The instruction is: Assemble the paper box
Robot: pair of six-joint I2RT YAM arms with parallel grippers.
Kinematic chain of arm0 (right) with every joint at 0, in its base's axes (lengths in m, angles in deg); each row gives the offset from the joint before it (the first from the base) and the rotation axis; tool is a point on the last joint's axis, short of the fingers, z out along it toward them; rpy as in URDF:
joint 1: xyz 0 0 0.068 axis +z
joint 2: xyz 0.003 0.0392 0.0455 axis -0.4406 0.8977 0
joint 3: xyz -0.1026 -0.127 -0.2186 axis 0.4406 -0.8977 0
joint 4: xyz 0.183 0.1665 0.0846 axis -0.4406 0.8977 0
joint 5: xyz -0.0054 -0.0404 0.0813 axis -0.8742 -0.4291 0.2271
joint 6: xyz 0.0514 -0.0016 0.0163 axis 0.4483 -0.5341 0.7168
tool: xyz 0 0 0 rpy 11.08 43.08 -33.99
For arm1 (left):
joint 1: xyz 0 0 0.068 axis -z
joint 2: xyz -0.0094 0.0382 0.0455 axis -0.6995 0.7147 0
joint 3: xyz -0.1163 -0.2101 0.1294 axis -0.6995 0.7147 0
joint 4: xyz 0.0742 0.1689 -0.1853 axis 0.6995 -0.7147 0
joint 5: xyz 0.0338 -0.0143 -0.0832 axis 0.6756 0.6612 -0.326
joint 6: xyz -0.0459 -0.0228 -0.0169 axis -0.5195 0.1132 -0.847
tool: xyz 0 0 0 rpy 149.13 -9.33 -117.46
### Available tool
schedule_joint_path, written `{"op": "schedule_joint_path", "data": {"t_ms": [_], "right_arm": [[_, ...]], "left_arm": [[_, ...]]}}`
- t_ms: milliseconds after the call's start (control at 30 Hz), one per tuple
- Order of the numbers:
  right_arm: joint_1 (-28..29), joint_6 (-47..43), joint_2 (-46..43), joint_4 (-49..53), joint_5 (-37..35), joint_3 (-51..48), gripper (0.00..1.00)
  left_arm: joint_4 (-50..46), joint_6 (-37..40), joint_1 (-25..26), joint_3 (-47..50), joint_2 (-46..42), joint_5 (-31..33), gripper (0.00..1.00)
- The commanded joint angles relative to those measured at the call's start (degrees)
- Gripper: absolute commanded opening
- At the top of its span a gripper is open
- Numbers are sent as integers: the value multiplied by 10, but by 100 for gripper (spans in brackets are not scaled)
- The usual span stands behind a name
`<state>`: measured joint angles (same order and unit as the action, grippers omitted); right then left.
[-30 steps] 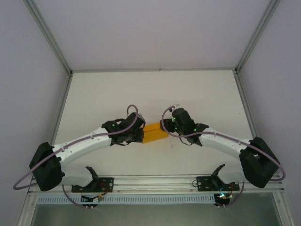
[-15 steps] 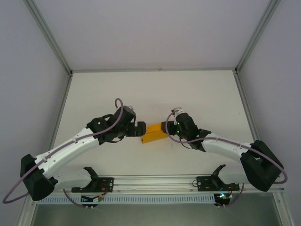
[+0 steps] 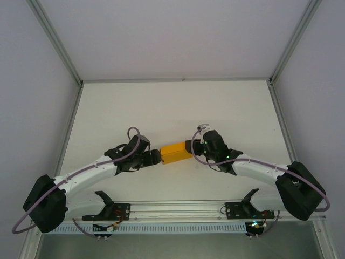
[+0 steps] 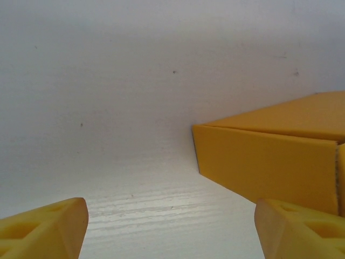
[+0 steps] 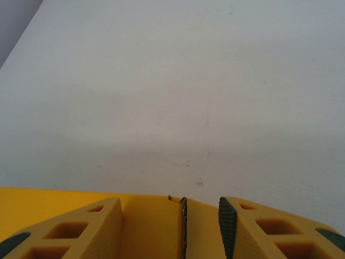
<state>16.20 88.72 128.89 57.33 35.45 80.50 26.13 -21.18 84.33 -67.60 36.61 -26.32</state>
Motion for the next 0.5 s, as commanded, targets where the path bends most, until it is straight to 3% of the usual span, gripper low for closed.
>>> {"op": "schedule_joint_path", "data": {"t_ms": [0,100,267,400,467], "right_arm": [[-2,-16,16,114,7,-36,50],[-2,-17,15,114,8,-35,50],[-2,-22,6,116,10,-28,50],[-2,-24,-2,123,11,-24,50],[-2,-24,-4,122,9,-27,50]], "left_arm": [[31,-23,-5,10,-5,-24,69],[5,-20,-5,-5,-30,-21,77],[-63,7,-6,-83,-56,16,81],[-22,25,-7,-113,-1,-33,75],[-18,31,-7,-121,33,-44,64]]}}
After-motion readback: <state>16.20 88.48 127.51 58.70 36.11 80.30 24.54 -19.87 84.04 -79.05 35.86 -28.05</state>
